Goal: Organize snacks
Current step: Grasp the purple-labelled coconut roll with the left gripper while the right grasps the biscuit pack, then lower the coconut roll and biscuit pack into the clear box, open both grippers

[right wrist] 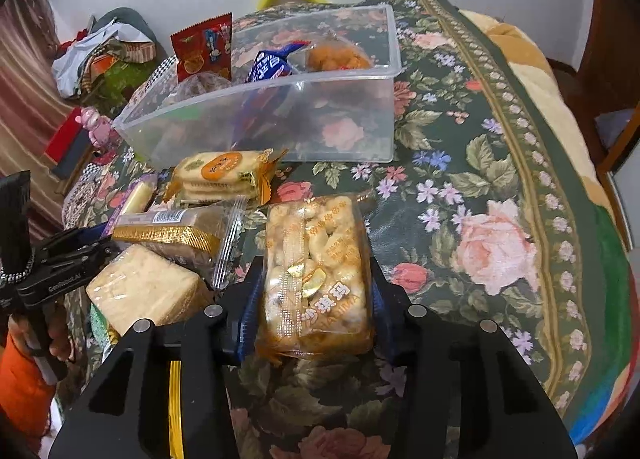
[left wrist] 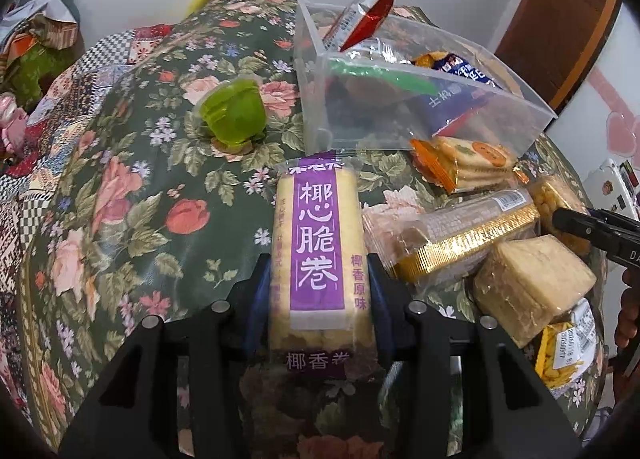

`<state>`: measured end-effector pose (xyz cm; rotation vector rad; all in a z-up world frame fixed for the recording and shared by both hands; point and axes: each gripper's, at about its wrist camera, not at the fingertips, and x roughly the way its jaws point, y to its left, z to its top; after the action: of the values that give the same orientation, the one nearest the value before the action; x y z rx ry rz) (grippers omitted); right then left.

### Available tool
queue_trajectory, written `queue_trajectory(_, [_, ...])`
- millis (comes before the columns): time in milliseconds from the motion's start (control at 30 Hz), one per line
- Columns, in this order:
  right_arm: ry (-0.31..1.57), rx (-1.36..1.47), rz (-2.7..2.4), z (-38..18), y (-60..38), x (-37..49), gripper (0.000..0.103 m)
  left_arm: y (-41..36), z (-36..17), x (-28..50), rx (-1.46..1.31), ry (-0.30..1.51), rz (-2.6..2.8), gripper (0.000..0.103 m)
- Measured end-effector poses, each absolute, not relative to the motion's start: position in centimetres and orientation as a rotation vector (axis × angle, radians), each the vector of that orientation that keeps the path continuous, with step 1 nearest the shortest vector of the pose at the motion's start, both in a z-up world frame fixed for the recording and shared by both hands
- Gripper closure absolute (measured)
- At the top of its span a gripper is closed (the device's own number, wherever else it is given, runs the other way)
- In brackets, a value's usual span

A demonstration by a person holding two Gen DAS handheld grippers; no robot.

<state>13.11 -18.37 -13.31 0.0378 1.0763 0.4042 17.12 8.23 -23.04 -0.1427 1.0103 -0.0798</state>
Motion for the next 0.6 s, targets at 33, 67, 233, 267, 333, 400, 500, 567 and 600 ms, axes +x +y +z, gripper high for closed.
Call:
queue_trajectory(33, [1.067, 0.035, 0.402, -13.1, -18.5, 13.1, 0.06, 8.3, -22.7, 16.8, -0.144, 1.003, -0.074, 0.058])
queue_trajectory(67, [1.053, 0.034, 0.396, -12.7, -18.7, 12.9, 0.06, 8.4, -22.3, 16.5, -0.146, 0.991, -0.068, 0.058])
queue_trajectory(233, [1.01, 0.057, 0.386, -11.0, -19.8, 12.7, 0.06, 8.8, -19.1, 15.1, -0.15, 0.921, -0.057, 0.058])
queue_trajectory(267, [0.998, 0.061, 0.385, -10.6, -20.0, 12.7, 0.06, 8.8, -18.5, 14.9, -0.149, 0.909, -0.056, 0.058])
queue_trajectory(333, [0.973, 0.066, 0.385, -9.6, -20.1, 12.6, 0.06, 8.5, -17.0, 14.8, -0.147, 0.88, -0.059, 0.058])
queue_trajectory(400, [0.942, 0.071, 0.389, -8.7, -20.1, 12.6, 0.06, 8.3, -15.5, 14.8, -0.142, 0.85, -0.069, 0.058])
queue_trajectory(500, [0.897, 0.067, 0.393, -7.2, -20.0, 12.7, 0.06, 7.4, -13.4, 15.0, -0.135, 0.807, -0.089, 0.058])
queue_trajectory(567, [0.866, 0.065, 0.395, -6.2, -19.8, 12.9, 0.06, 6.7, -12.1, 15.5, -0.131, 0.78, -0.108, 0.058])
queue_trajectory(600, [0.851, 0.065, 0.397, -5.7, -19.8, 13.1, 0.06, 6.4, -11.5, 15.9, -0.13, 0.769, -0.117, 0.058])
